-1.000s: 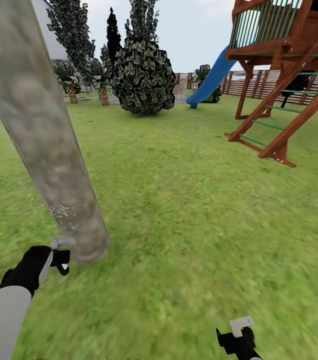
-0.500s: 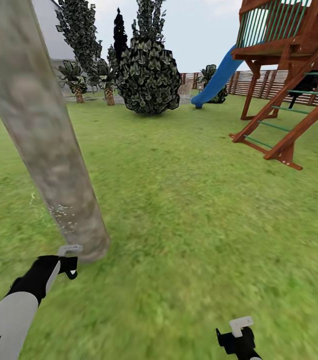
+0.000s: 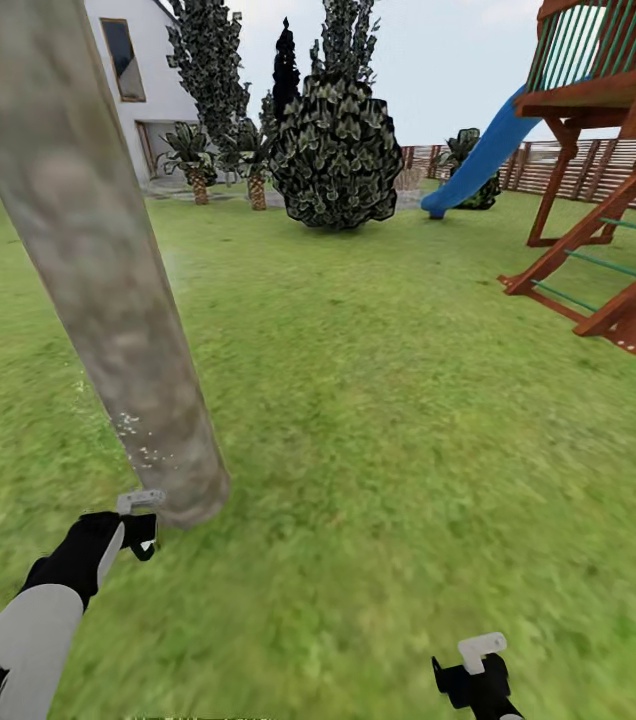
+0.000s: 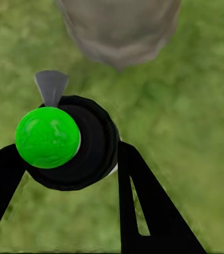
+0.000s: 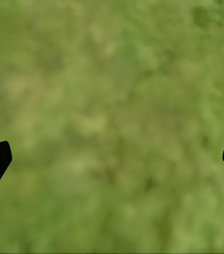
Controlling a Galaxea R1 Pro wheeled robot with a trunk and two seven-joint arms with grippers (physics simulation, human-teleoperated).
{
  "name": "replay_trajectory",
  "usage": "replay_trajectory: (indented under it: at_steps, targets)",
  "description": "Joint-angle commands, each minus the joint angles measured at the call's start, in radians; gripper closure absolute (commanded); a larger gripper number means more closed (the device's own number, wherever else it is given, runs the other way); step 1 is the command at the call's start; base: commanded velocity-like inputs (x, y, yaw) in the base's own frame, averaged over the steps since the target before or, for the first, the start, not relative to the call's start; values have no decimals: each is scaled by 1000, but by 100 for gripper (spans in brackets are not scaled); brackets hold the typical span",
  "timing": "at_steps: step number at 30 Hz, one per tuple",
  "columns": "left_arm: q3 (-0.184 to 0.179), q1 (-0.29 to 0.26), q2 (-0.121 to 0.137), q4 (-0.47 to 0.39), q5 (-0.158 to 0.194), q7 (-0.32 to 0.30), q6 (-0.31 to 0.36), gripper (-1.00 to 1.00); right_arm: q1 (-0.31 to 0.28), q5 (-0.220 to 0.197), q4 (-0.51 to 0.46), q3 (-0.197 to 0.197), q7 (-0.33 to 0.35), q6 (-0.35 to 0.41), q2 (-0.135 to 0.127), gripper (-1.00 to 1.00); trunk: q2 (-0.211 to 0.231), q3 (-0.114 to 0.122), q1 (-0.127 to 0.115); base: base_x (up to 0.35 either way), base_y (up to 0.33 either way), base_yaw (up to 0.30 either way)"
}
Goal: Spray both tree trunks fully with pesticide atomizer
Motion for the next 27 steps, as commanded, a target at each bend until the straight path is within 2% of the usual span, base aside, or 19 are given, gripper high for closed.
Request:
replay_trajectory:
  at_steps: [1, 4, 13, 27]
  targets:
    - [-1, 0, -2, 0, 7, 42, 0, 100, 0, 0, 0, 0, 0, 0, 0, -100, 0, 0, 0, 6, -273, 277]
    - [-1, 0, -12, 0, 15, 80, 3, 100, 0, 0, 0, 0, 0, 0, 0, -100, 0, 0, 0, 2, -274, 277]
    - [0, 0, -26, 0, 16, 83, 3, 100, 0, 0, 0, 0, 0, 0, 0, -100, 0, 0, 0, 116, -258, 277]
    - [0, 0, -29, 0, 16, 83, 3, 100, 0, 0, 0, 0, 0, 0, 0, -100, 0, 0, 0, 203, -226, 268]
